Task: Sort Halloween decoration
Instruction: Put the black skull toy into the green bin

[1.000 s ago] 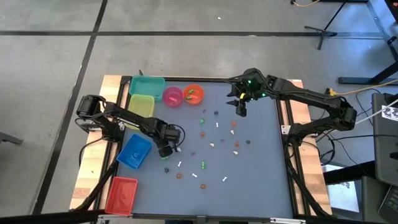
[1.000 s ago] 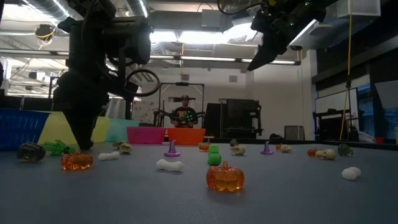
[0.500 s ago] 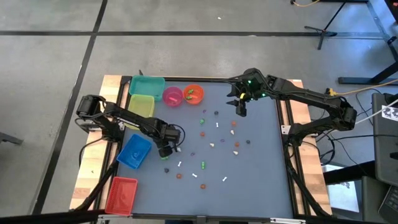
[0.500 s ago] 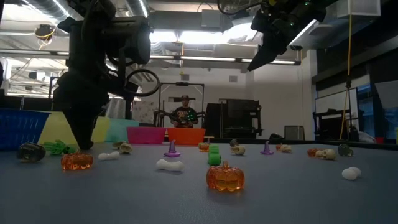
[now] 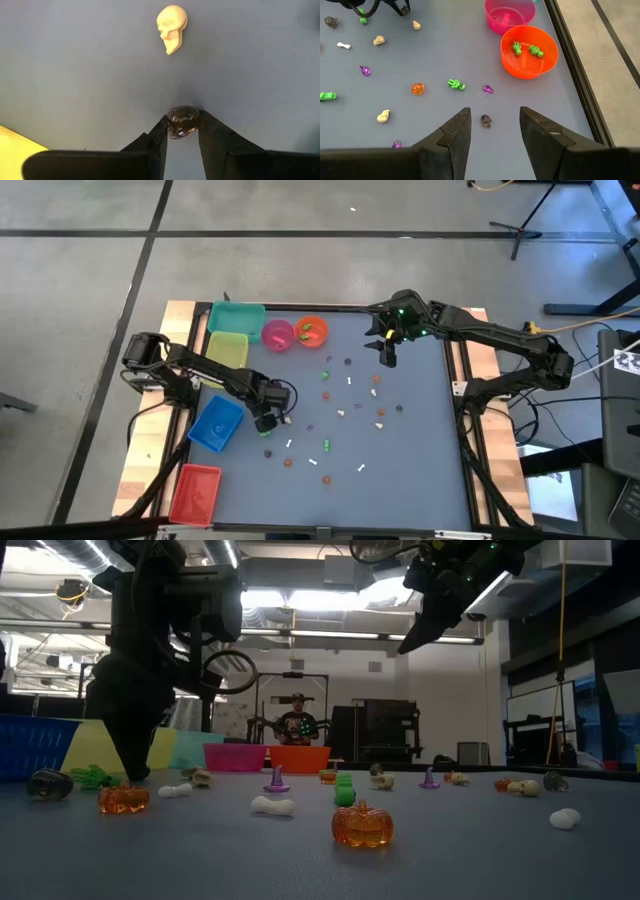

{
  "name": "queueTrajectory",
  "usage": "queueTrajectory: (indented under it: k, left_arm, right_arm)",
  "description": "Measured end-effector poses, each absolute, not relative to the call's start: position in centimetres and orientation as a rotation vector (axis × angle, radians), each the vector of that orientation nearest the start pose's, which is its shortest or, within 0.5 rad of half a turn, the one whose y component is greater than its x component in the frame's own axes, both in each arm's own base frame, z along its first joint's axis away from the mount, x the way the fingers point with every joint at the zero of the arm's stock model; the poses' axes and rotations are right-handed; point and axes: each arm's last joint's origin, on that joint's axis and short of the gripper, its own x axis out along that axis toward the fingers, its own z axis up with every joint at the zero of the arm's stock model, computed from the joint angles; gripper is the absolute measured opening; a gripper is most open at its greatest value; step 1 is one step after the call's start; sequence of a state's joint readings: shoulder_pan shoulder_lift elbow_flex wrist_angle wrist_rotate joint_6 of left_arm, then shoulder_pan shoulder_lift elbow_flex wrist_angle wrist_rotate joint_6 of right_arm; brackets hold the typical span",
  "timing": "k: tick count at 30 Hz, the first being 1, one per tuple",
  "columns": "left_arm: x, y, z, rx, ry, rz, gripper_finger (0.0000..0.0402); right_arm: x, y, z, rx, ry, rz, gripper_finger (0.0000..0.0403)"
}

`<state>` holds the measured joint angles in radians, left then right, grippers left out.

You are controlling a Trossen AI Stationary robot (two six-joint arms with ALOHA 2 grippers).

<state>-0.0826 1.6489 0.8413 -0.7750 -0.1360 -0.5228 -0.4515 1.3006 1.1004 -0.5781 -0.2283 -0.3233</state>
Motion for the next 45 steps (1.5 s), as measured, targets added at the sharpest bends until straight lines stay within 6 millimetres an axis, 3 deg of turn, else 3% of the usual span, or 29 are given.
queueTrajectory:
  k: [13,23,29,37,45]
  left_arm:
    - [26.0,-1.8,14.3,-0.239,1.489,0.444,0.0071]
    - [27.8,-1.7,16.3,-0.260,1.412,0.433,0.0071]
    - [29.7,-0.4,19.2,-0.276,1.338,0.422,0.0072]
    - [31.4,3.0,24.4,-0.224,1.261,0.446,0.0072]
    - [32.3,5.9,27.9,-0.268,1.141,0.509,0.0072]
  right_arm:
    - [24.6,-11.2,30.1,-0.048,0.757,-0.090,0.0168]
    - [24.6,-11.2,30.1,-0.047,0.757,-0.091,0.0168]
    - [24.6,-11.2,30.1,-0.048,0.757,-0.091,0.0168]
    - [24.6,-11.2,30.1,-0.058,0.756,-0.101,0.0168]
    - [24.8,-11.8,30.5,-0.257,0.753,-0.191,0.0168]
